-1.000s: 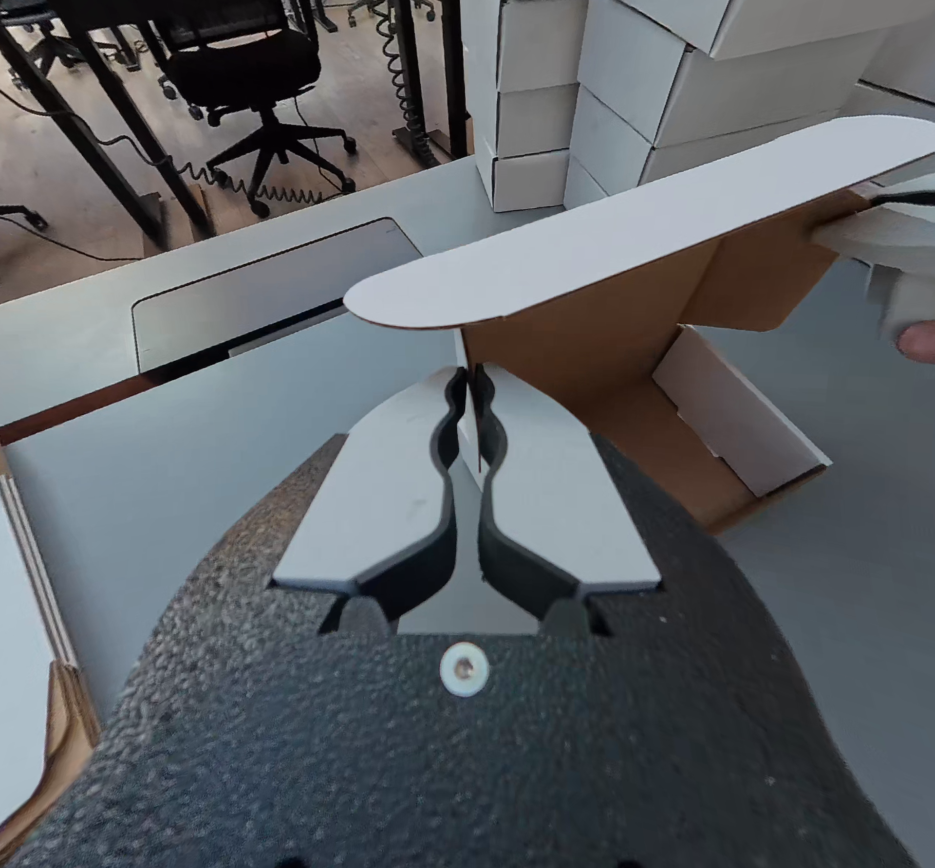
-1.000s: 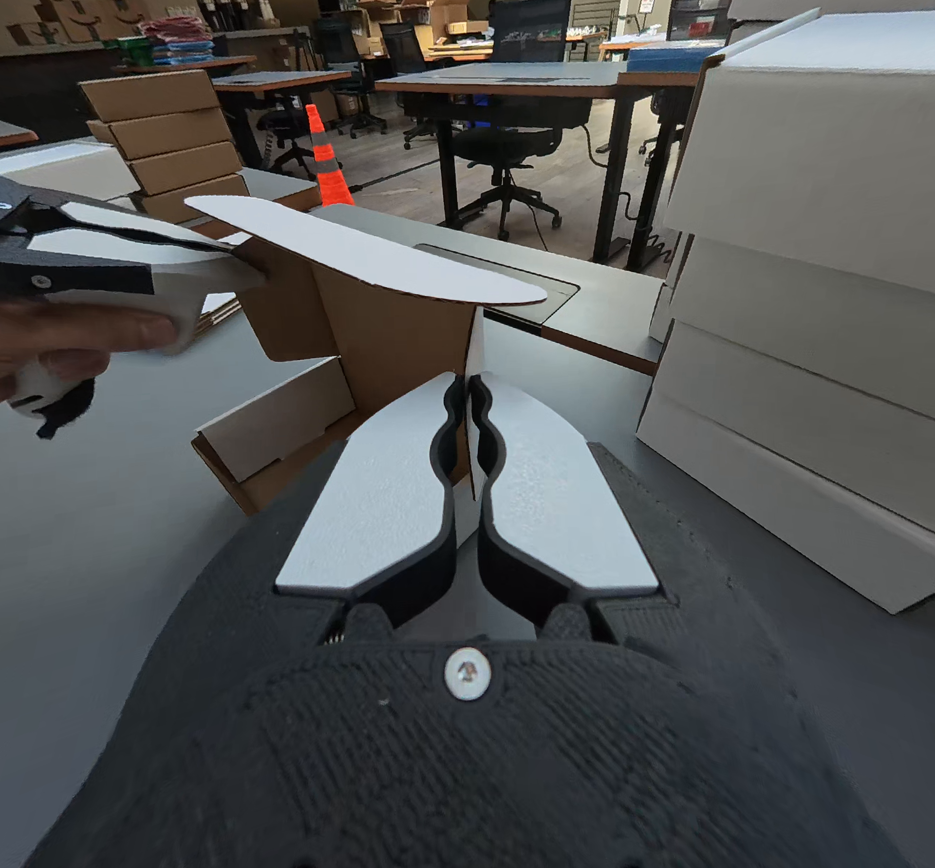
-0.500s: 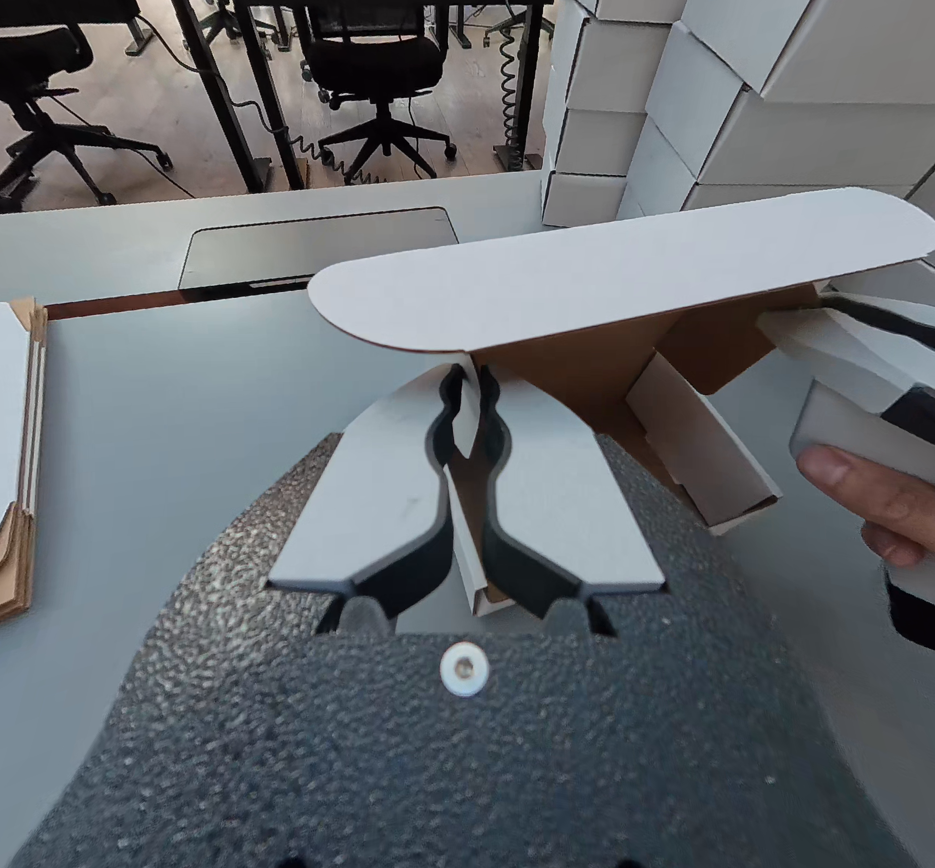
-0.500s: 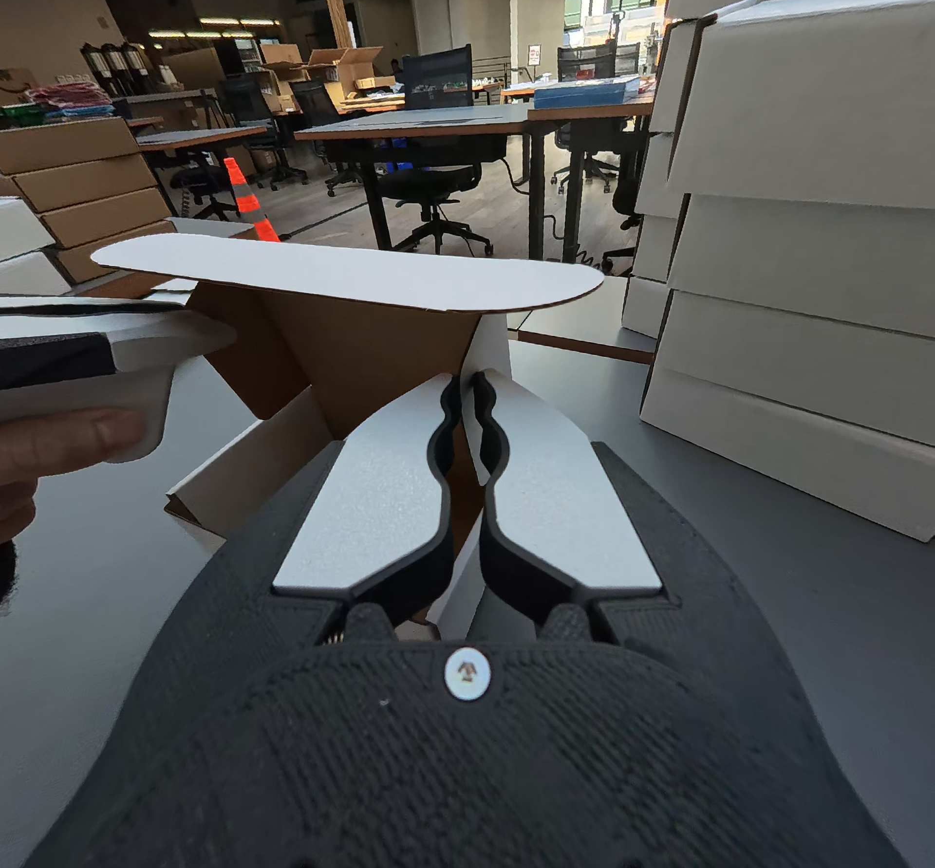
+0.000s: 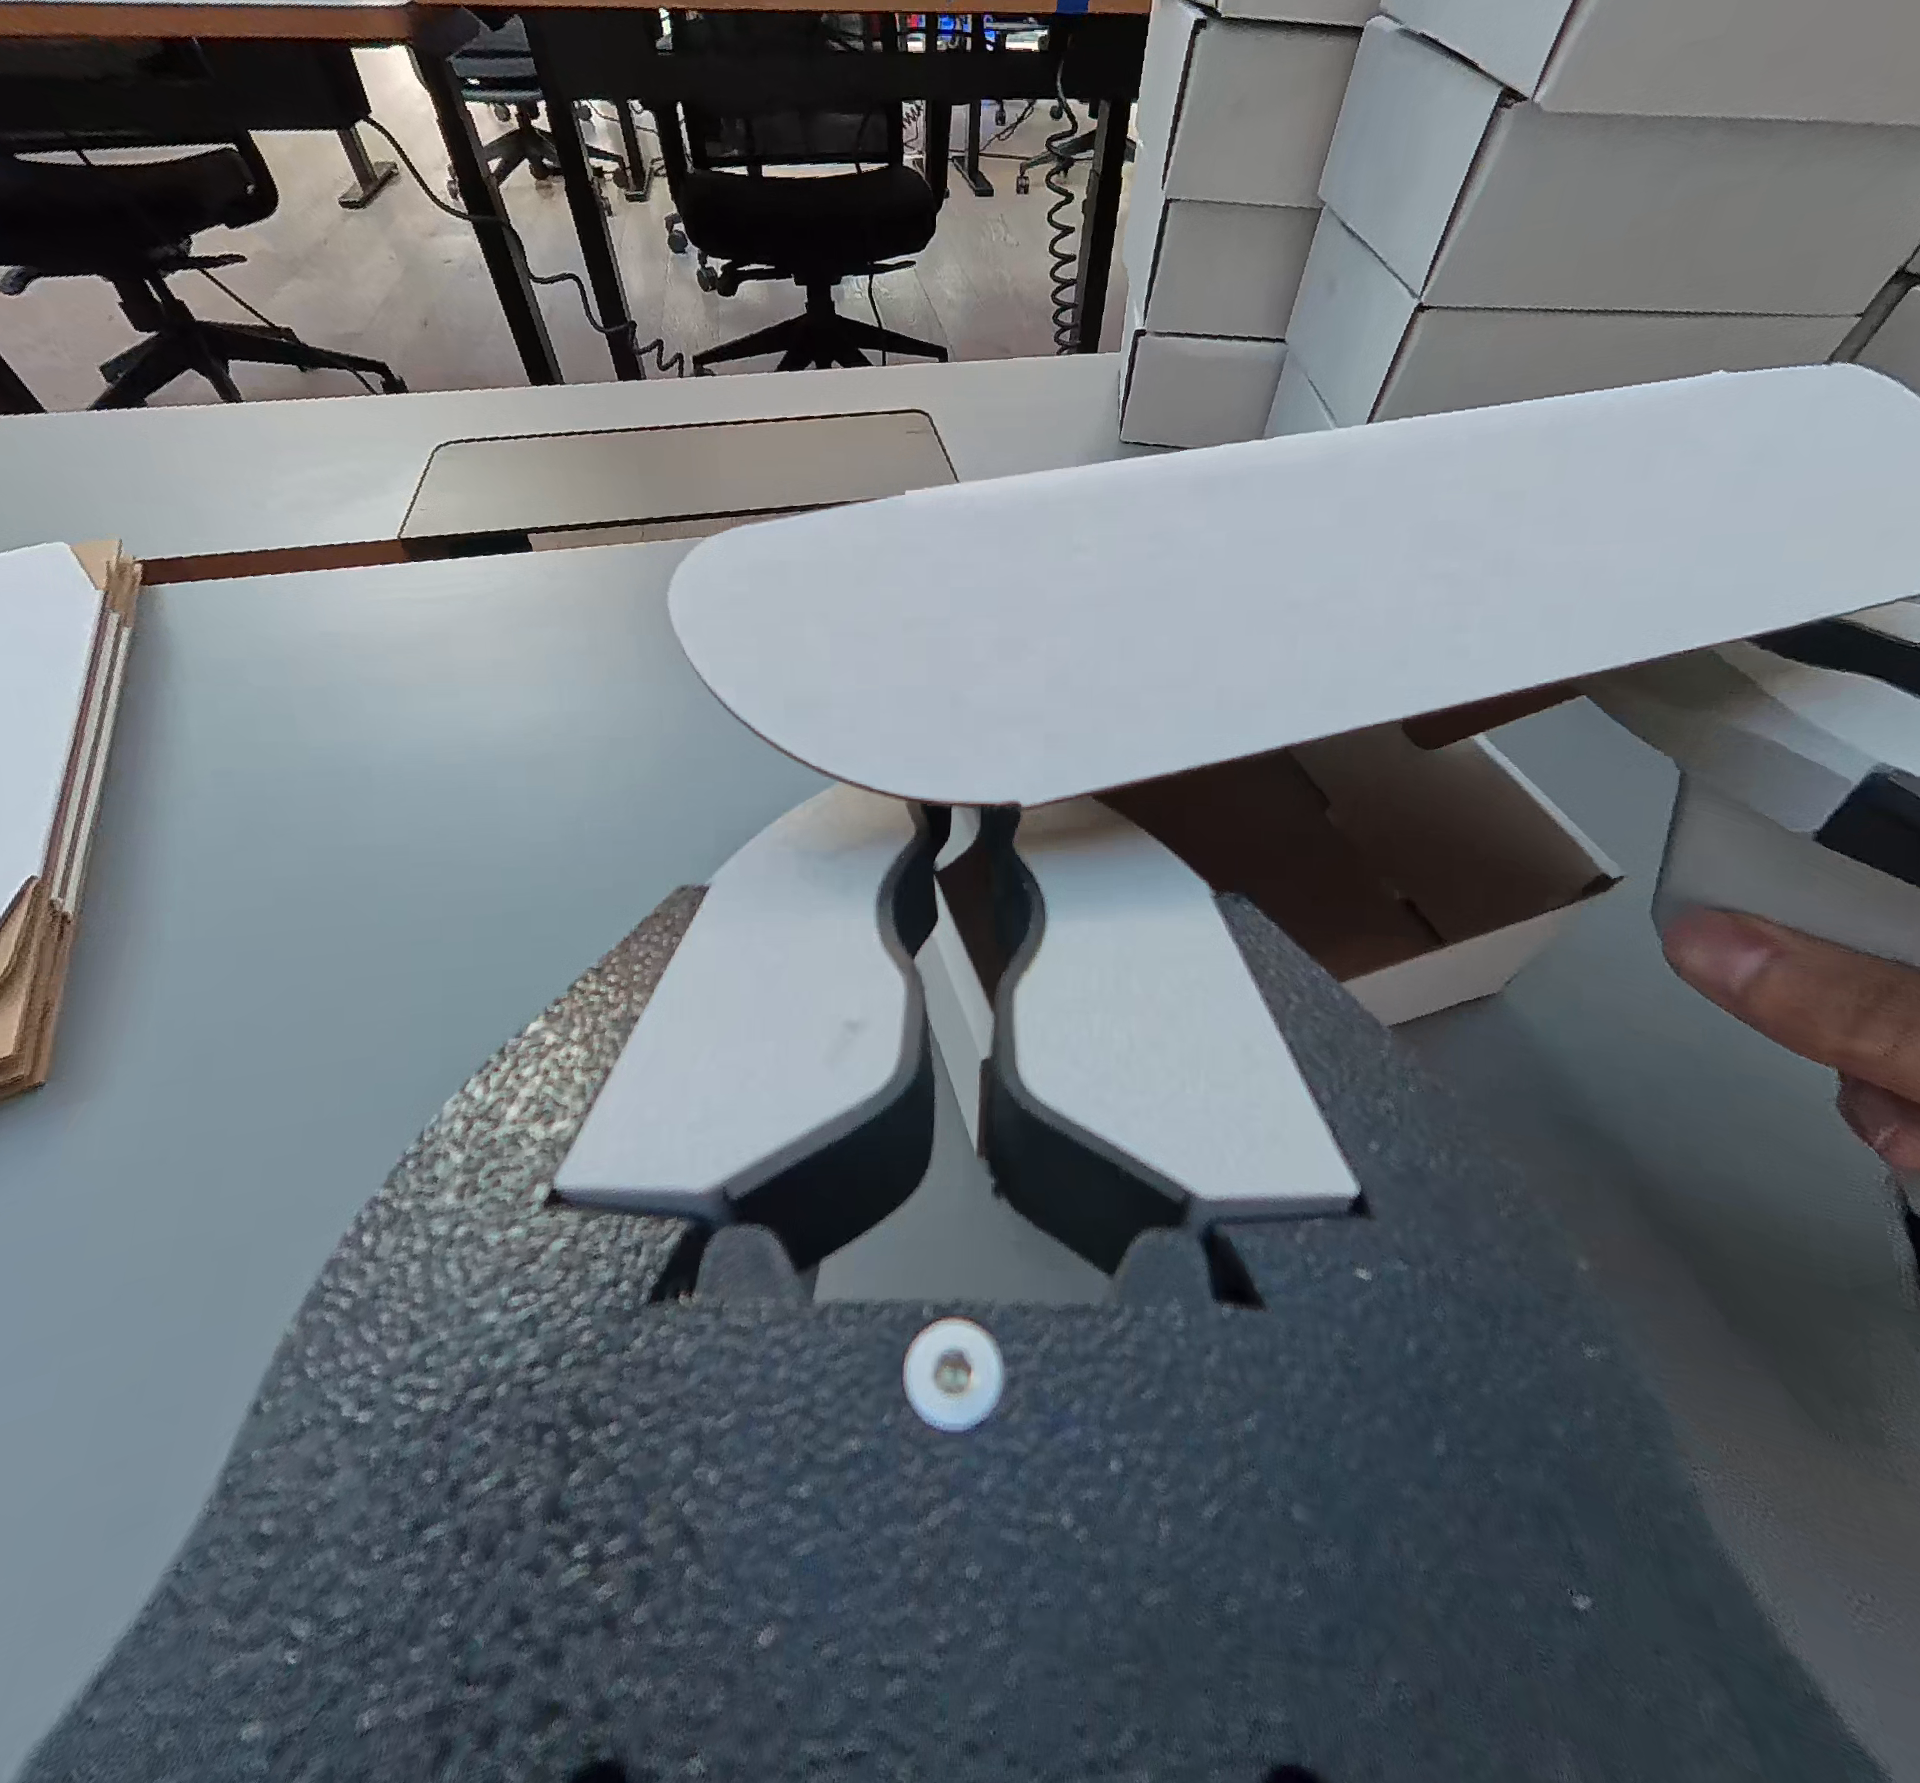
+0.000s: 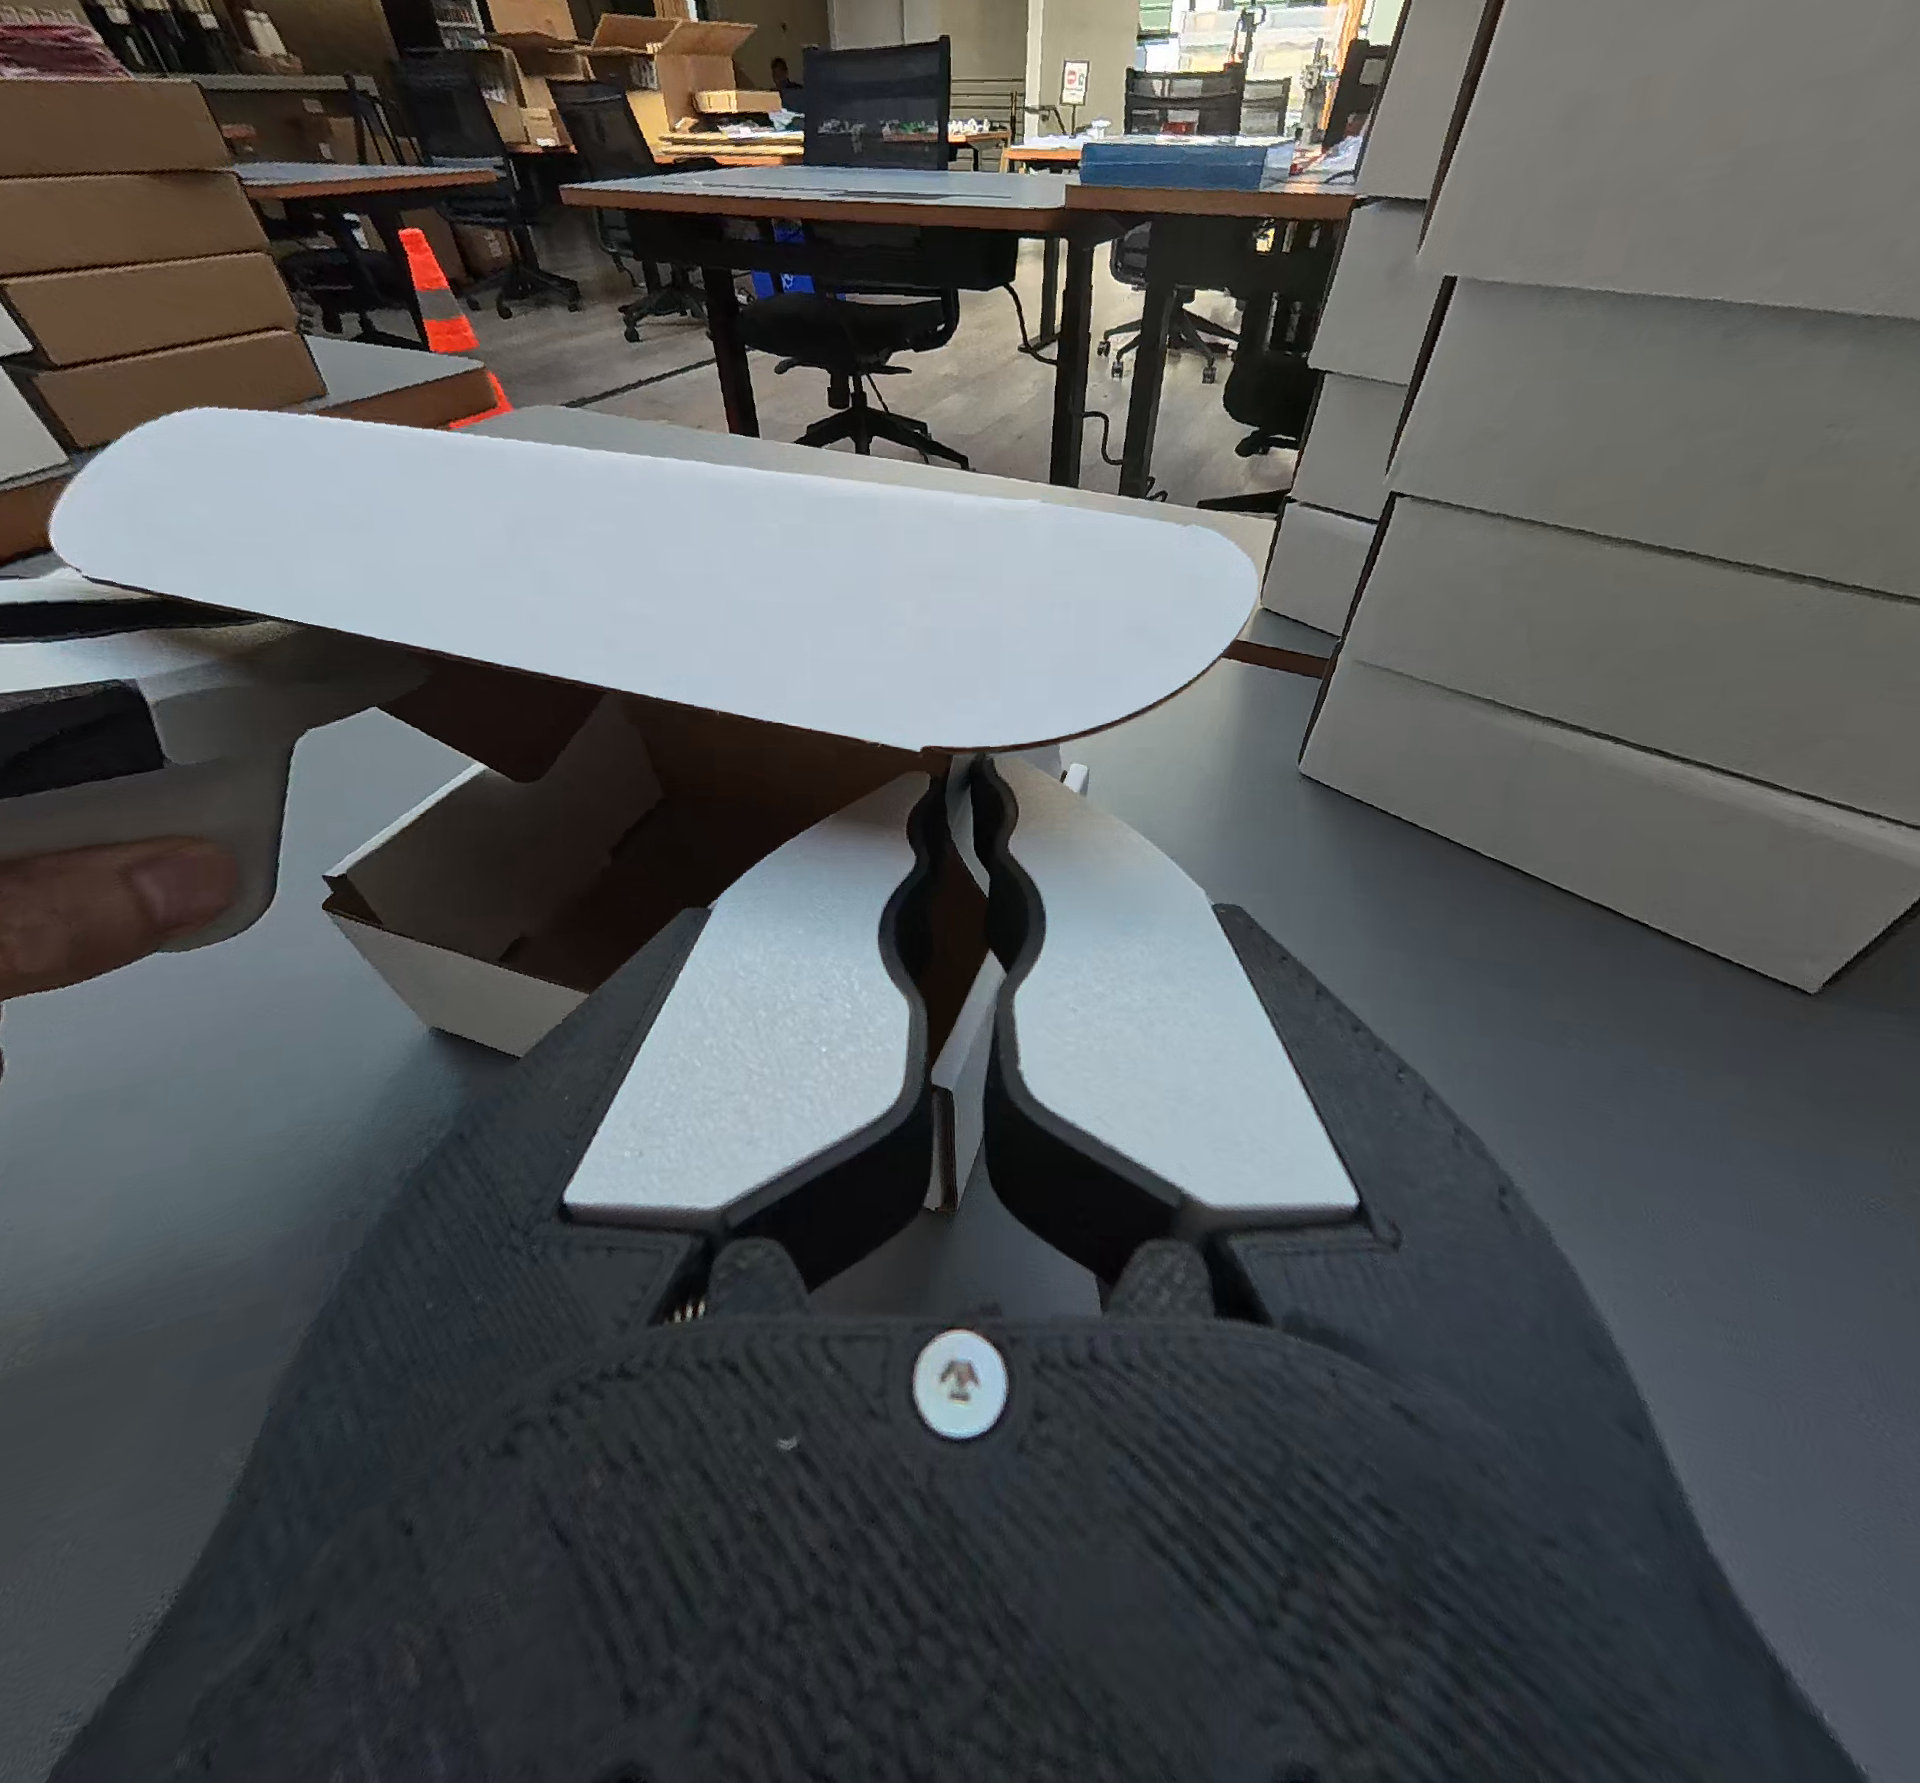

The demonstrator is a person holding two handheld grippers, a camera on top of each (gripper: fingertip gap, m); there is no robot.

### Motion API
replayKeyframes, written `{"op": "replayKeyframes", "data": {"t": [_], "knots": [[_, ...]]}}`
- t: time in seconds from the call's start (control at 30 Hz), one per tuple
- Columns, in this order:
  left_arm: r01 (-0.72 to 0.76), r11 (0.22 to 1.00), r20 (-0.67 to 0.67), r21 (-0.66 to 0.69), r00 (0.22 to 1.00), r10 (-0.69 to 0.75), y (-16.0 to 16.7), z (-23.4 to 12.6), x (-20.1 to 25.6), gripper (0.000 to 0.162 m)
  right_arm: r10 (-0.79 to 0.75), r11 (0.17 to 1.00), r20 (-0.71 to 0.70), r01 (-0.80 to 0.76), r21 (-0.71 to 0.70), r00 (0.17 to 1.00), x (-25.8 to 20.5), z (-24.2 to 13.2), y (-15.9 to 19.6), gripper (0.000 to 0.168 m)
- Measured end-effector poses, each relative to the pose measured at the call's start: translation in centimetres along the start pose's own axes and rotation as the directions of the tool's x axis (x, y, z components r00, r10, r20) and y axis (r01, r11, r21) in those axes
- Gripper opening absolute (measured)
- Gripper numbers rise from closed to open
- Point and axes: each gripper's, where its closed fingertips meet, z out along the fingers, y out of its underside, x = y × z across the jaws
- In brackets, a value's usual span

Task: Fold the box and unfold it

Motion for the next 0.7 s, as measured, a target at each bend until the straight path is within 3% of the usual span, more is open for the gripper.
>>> {"op": "replayKeyframes", "data": {"t": [0.4, 0.7], "knots": [[-0.005, 0.996, -0.015, -0.091, 1.0, 0.004, 3.4, -0.9, 0.2, 0.002, -0.157, 0.972, 0.004, 0.155, -0.174, 0.988, -0.3, -1.3, 3.3, 0.004], [-0.012, 0.996, -0.018, -0.083, 1.0, 0.01, 3.8, -1.0, 0.4, 0.003, -0.146, 0.965, 0.002, 0.142, -0.222, 0.989, -0.2, -1.4, 4.2, 0.003]]}}
